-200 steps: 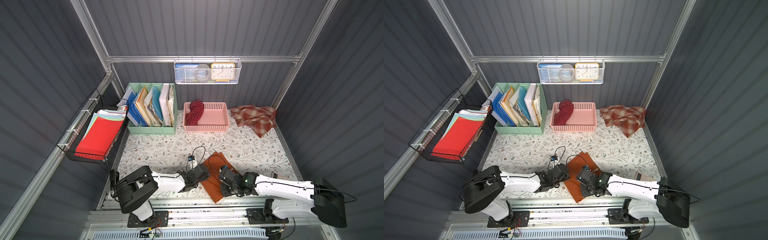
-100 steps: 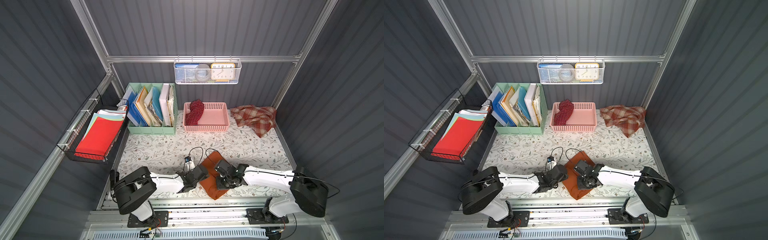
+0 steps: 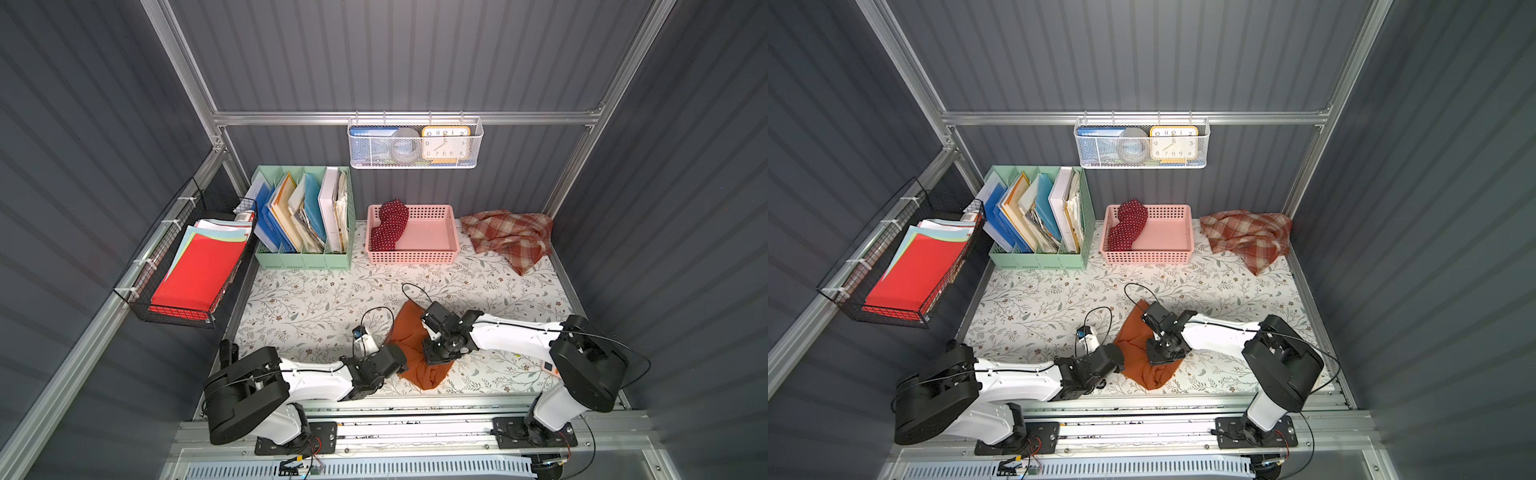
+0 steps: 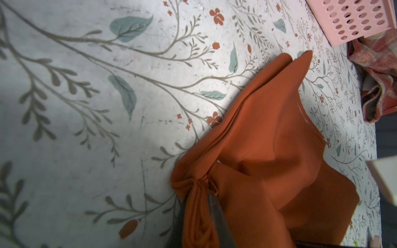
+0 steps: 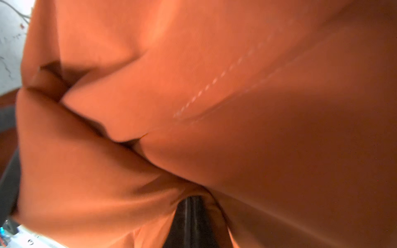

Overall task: Roll up the skirts
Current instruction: Roll the skirt at the center of the board.

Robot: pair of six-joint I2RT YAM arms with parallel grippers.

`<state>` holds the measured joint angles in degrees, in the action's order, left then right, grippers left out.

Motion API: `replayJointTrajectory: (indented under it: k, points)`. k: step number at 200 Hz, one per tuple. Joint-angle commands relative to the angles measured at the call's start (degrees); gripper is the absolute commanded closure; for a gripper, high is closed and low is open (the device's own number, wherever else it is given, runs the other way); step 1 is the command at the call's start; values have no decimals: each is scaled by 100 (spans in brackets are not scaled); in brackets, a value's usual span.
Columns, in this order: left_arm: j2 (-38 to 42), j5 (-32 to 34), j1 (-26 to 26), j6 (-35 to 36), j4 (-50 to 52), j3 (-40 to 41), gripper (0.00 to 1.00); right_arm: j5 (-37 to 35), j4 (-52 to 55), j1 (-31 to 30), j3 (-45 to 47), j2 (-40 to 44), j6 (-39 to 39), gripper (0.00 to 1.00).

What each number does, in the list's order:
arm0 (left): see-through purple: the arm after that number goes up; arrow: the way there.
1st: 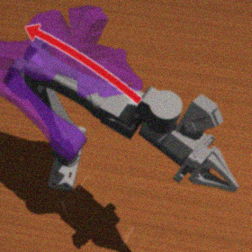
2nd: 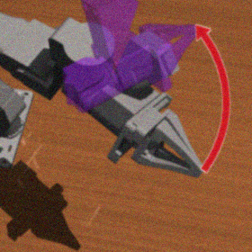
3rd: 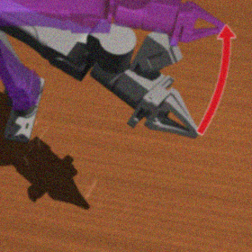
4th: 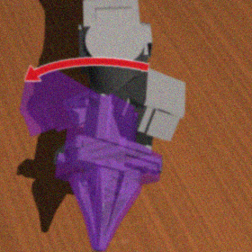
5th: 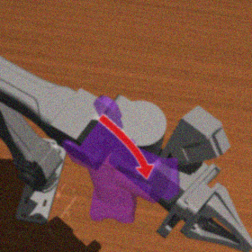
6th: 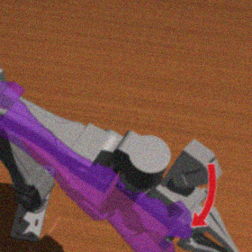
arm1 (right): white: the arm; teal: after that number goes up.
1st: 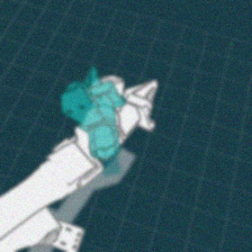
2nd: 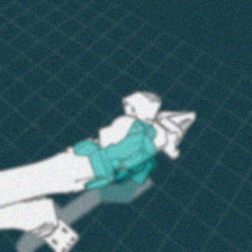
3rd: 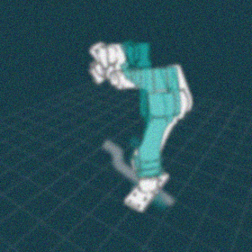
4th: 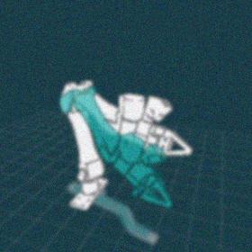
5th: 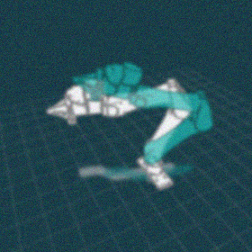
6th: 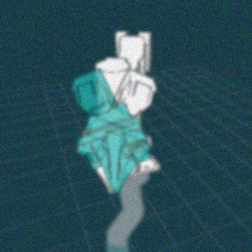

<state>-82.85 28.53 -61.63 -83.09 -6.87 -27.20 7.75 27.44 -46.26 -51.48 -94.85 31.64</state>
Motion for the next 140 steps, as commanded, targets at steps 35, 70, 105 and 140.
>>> replayJointTrajectory:
  k: [35, 70, 105, 140]
  points:
    - [-80, 318, -367, -515, 743, 75, 100, -1433, 357, 976, -447, -1143, -717, 100]
    - [-114, 350, -420, -447, 842, -99, 100, -830, 339, 1000, -498, -989, -611, 100]
    - [-35, 383, -429, -355, 710, -45, 100, -759, 462, 871, 401, 70, -206, 100]
    - [-144, 338, -429, -124, 674, -109, 100, -363, 950, 771, 836, 1644, 127, 100]
